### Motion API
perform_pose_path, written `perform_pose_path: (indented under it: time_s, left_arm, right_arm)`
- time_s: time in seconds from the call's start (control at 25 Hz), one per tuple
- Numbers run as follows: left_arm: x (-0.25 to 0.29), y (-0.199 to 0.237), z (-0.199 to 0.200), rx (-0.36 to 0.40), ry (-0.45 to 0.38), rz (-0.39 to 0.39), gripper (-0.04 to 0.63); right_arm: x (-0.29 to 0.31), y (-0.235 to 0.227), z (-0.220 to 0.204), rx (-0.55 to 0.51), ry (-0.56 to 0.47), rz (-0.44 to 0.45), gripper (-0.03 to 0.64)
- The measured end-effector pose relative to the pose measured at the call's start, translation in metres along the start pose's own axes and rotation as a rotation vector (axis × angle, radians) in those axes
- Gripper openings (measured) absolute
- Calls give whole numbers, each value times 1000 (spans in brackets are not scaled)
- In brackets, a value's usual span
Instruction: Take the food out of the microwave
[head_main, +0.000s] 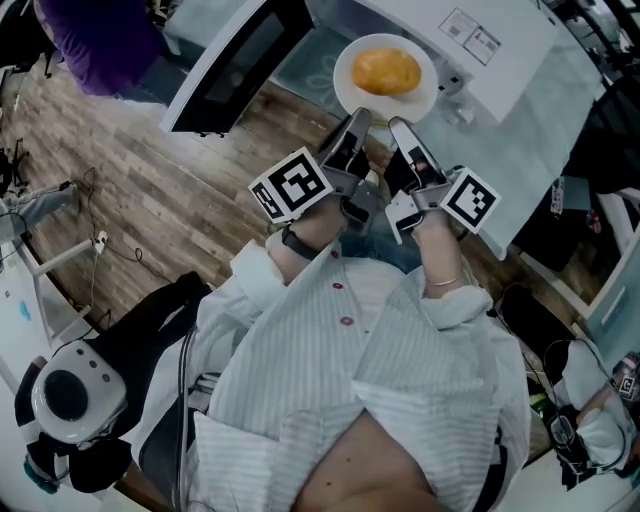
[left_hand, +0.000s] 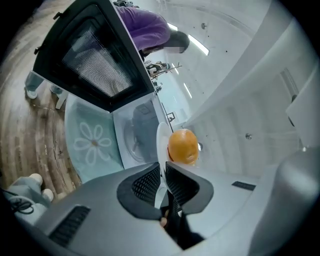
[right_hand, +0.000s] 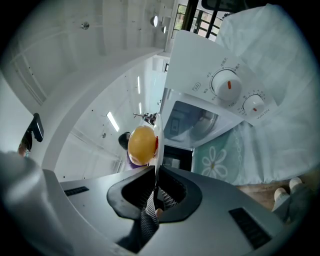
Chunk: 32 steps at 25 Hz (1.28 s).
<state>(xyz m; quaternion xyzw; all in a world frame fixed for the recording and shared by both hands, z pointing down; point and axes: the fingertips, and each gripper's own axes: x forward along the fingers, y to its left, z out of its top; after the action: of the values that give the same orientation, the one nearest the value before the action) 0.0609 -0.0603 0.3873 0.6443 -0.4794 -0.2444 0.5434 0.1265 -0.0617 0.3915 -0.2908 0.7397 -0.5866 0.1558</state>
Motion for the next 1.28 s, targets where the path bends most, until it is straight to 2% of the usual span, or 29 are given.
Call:
perform_pose_path:
  time_s: [0.32, 1.28]
  left_arm:
    - [5, -6, 7, 14, 14, -24, 43]
    - [7, -10, 9, 2, 13, -42, 43]
  right_arm:
    - [5, 6, 7, -12, -32, 20, 46]
    - [5, 10, 10, -20, -36, 26, 43]
